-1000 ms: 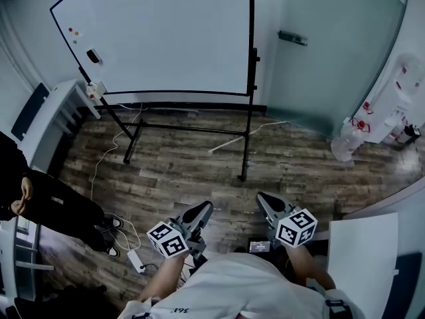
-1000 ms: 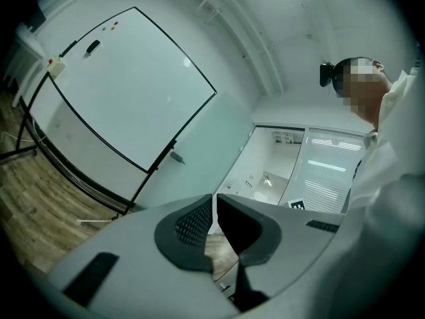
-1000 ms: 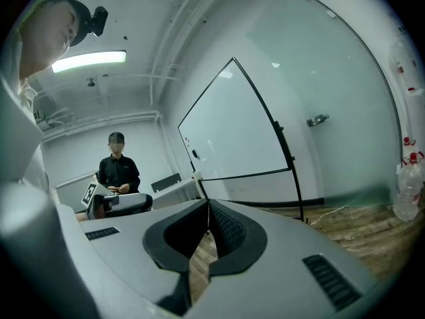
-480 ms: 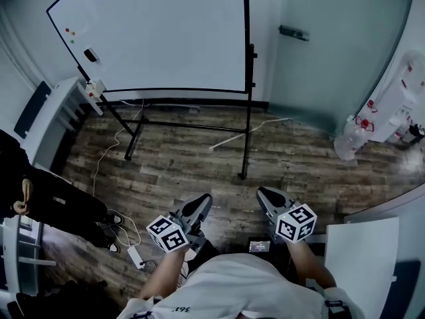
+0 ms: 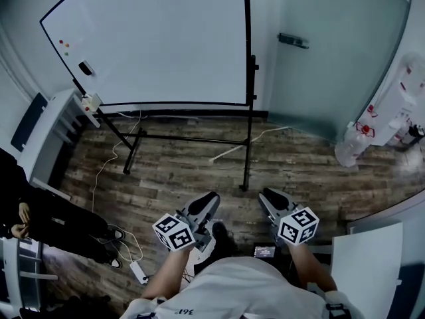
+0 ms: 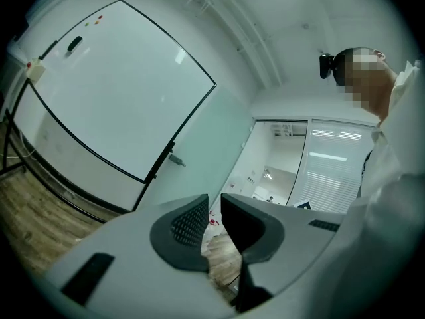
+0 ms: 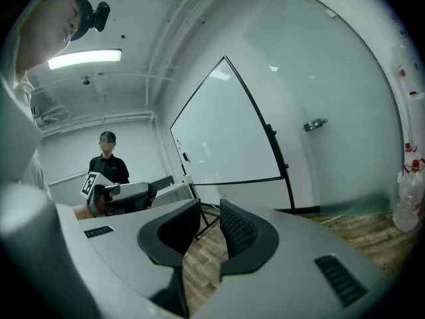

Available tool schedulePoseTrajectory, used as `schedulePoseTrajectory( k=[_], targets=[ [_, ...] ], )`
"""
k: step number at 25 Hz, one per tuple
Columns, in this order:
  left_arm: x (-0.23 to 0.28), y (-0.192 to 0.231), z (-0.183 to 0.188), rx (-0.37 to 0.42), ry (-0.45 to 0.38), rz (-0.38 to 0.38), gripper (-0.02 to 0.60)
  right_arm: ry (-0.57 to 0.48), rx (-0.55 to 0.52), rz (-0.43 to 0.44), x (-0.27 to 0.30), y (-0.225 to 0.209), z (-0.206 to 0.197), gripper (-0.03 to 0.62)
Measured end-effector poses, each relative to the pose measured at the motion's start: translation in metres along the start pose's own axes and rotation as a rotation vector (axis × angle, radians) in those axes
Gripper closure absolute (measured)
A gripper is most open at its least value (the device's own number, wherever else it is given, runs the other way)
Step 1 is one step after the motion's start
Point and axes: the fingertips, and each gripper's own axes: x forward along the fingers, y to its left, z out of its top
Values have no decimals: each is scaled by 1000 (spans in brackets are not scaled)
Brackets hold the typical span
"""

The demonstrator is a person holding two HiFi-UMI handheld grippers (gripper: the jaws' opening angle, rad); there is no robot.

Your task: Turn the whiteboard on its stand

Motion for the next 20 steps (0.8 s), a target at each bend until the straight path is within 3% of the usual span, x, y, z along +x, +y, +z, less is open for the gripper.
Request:
schedulePoseTrajectory(
  k=[10,20],
  targets=[
    [58,83,59,24,17,-48,523,-28,-20,-68,91,-45,54,499],
    [90,162,109,47,24,-50,523,-35,-20,-93,180,-79,87,499]
  ],
)
